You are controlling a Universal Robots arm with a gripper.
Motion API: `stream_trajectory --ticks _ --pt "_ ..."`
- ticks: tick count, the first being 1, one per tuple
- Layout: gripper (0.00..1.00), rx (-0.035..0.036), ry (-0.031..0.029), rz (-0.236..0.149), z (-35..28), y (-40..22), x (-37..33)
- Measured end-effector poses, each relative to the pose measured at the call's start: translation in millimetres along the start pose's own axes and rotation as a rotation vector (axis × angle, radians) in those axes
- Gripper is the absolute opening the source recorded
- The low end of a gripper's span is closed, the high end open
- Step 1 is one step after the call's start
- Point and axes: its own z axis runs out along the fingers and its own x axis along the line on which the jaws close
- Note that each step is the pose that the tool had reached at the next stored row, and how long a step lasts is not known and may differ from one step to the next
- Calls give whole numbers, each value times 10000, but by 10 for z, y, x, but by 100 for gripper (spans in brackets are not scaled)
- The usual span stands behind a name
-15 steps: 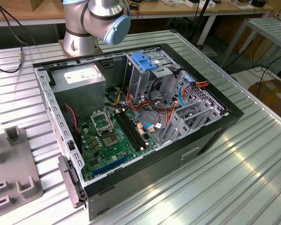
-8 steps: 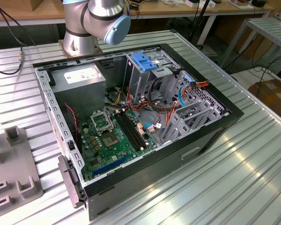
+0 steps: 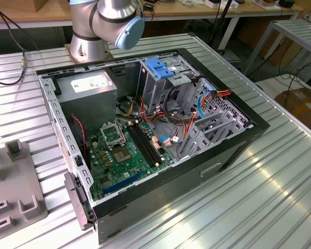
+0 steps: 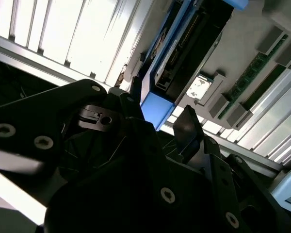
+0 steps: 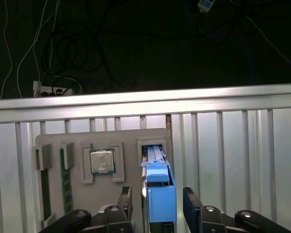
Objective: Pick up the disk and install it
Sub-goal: 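Pick up the disk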
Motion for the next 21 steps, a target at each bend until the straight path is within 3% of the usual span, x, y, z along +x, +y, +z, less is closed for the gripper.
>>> stream_trajectory --ticks 4,7,13,15,21 --pt "54 2 -4 -63 110 30 -3" --pt "54 4 -8 -73 139 44 -2" --pt "54 3 -7 -73 157 46 -4" --pt "45 4 -8 -73 163 46 -4" --pt "45 2 -7 -73 173 46 -4"
